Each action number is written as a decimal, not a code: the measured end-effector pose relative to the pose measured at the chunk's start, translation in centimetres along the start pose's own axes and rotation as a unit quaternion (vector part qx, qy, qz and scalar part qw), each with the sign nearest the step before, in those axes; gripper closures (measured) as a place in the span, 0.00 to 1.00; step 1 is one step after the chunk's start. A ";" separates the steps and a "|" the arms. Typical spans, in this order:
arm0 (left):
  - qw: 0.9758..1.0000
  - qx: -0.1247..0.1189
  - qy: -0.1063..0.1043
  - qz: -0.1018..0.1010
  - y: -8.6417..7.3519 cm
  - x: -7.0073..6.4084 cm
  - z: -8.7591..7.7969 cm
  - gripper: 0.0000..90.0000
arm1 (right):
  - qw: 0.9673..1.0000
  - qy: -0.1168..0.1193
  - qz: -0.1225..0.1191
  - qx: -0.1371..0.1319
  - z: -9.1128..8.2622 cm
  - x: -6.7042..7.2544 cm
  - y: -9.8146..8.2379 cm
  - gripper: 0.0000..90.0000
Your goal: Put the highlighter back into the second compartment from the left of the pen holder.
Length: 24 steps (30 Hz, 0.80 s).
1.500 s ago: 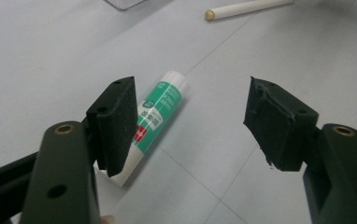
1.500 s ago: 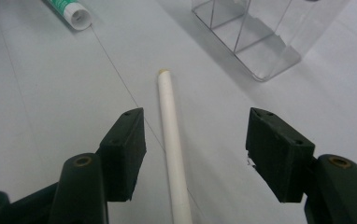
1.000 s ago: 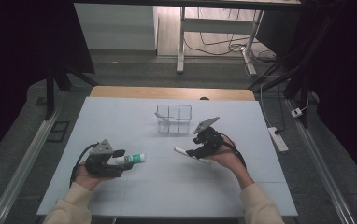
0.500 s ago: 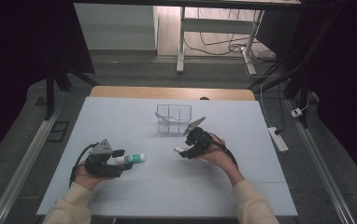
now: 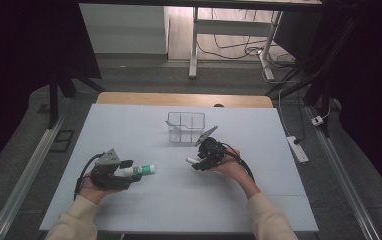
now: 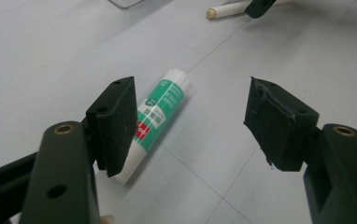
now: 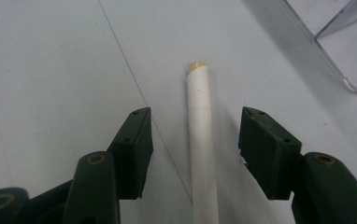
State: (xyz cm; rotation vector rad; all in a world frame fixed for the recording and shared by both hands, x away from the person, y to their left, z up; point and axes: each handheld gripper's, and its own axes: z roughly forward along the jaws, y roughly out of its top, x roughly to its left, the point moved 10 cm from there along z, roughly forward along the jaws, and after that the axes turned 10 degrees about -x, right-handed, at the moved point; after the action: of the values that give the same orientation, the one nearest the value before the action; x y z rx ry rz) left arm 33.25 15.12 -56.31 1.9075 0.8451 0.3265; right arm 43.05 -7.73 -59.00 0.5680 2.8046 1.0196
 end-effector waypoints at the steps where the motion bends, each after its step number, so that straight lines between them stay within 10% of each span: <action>1: 1.000 0.000 0.001 0.000 0.0 0.0 0.0 0.39 | 1.000 0.000 -0.002 0.001 0.0 0.0 0.0 0.53; 24: 1.000 0.001 -0.001 0.002 0.0 0.0 0.0 0.39 | 0.999 0.000 -0.041 0.030 0.4 0.3 -0.5 0.86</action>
State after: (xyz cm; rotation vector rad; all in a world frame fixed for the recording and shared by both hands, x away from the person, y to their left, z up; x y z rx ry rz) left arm 33.19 15.12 -56.31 1.9108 0.8416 0.3268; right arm 42.71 -7.67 -59.63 0.4536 2.8399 0.9240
